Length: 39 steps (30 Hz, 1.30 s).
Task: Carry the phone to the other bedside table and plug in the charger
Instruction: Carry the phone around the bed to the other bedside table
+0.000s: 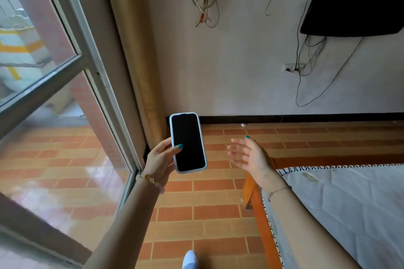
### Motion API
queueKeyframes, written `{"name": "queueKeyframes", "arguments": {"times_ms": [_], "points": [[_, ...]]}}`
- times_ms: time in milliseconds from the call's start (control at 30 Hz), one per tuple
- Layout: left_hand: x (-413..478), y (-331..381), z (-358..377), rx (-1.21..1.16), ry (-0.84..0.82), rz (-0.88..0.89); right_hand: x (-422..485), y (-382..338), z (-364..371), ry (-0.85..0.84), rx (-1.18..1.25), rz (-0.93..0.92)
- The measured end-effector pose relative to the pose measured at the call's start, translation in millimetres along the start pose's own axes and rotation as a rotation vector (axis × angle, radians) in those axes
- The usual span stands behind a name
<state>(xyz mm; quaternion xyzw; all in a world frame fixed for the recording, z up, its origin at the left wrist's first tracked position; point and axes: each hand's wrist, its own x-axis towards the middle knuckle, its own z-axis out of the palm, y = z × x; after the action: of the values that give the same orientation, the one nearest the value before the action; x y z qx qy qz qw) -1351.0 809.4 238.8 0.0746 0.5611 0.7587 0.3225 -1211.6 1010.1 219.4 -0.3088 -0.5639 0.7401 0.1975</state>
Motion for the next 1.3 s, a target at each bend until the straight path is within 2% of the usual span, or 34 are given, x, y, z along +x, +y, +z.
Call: {"name": "queueKeyframes", "arguments": {"times_ms": [333, 700, 1067, 1300], "points": [[191.5, 69.1, 20.1, 0.023, -0.055, -0.010, 184.0, -62.7, 28.1, 0.055, 0.050, -0.050], [365.5, 74.0, 71.0, 0.020, -0.024, -0.074, 355.9, -86.8, -6.0, 0.101, 0.075, -0.017], [543.6, 83.1, 196.2, 0.041, -0.086, -0.088, 516.6, -149.7, -91.8, 0.172, 0.133, -0.008], [631.1, 73.2, 283.8, 0.109, -0.231, -0.094, 577.0, -175.9, -155.9, 0.292, 0.146, -0.026]]}}
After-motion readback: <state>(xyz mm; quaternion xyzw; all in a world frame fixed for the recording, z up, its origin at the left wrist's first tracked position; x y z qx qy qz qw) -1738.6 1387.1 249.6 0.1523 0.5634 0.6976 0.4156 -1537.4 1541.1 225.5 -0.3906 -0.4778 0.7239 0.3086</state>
